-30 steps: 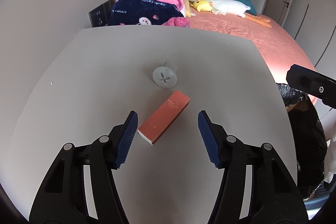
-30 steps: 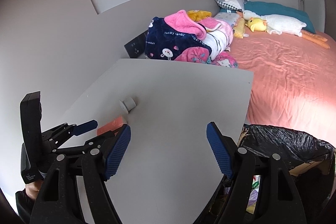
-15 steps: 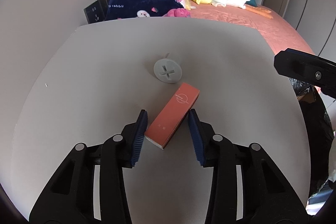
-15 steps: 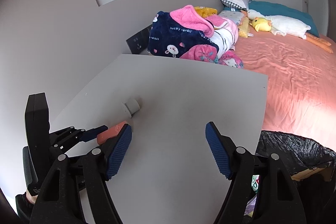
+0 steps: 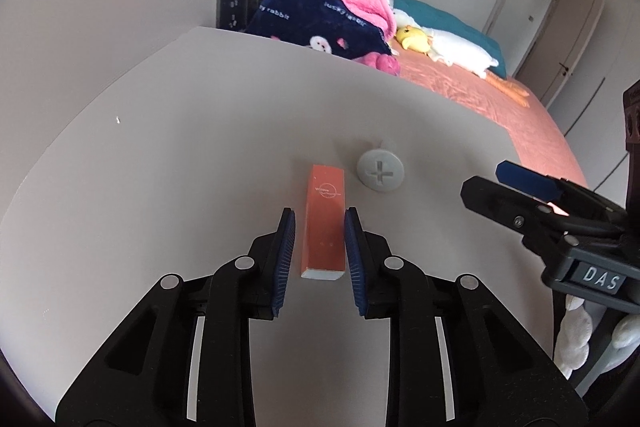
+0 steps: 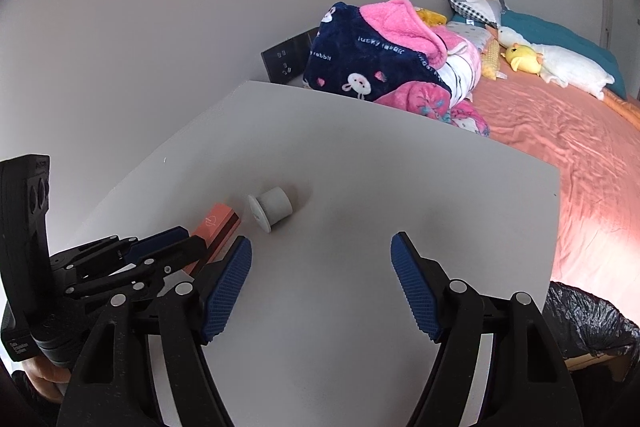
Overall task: Collect trash
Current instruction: 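Close the left tool on the pink rectangular box and lift it, then grasp the small white spool with the right tool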
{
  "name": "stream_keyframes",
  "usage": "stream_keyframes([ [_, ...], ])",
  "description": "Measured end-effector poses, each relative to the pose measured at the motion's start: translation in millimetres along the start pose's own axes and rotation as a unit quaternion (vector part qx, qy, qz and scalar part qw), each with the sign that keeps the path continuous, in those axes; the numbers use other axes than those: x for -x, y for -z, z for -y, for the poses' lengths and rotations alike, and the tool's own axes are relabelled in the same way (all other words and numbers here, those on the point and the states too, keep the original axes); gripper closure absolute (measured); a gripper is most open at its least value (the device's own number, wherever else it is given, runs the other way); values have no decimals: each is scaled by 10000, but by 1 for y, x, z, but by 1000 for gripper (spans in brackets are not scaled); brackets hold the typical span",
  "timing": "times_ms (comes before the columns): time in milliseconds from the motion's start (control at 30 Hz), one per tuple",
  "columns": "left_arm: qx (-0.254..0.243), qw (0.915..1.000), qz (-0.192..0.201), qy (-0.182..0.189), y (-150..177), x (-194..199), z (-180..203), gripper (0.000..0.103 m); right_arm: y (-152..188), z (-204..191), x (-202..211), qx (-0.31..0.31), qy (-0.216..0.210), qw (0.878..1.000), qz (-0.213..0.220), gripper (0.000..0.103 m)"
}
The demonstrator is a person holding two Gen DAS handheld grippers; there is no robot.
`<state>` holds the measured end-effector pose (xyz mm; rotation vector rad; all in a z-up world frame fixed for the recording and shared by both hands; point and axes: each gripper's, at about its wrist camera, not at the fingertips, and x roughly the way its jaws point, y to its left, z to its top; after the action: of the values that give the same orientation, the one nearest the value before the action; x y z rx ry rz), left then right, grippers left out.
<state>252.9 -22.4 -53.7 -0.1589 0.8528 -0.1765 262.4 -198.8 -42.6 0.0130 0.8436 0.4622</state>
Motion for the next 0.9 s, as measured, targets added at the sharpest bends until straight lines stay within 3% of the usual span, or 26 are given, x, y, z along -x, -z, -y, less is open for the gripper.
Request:
stream_keyframes([
  [200, 290, 9996, 57, -10, -1, 4, -18, 83, -7, -18, -26, 279, 11, 9994, -186, 32],
  [367, 135, 9995, 107, 255, -1, 8, -14, 83, -5, -19, -26, 265, 14, 9995, -147, 32],
  [433, 105, 9996, 125, 234, -1, 8, -12, 72, -5, -14, -22, 191, 19, 9998, -109, 32],
  [467, 120, 9995, 128, 243, -1, 8, -12, 58, -6, -12, -21, 159, 25, 9998, -91, 32],
  [500, 128, 9995, 143, 232, -1, 8, -12, 51, -6, -9, -19, 129, 31, 9999, -73, 32],
  [767, -223, 9997, 3, 59, 3, -1, 4, 51, -13, 1, -20, 35, 79, 10000, -29, 32],
  [833, -342, 9994, -89, -35, 4, -7, 8, 53, -14, 1, -20, 51, 82, 9999, -30, 32],
  [867, -374, 9992, -171, 2, 4, -10, 9, 71, -15, 1, -22, 76, 93, 9999, -35, 32],
  [900, -383, 9990, -231, 40, 3, -13, 9, 80, -15, 1, -23, 97, 98, 9999, -41, 32],
])
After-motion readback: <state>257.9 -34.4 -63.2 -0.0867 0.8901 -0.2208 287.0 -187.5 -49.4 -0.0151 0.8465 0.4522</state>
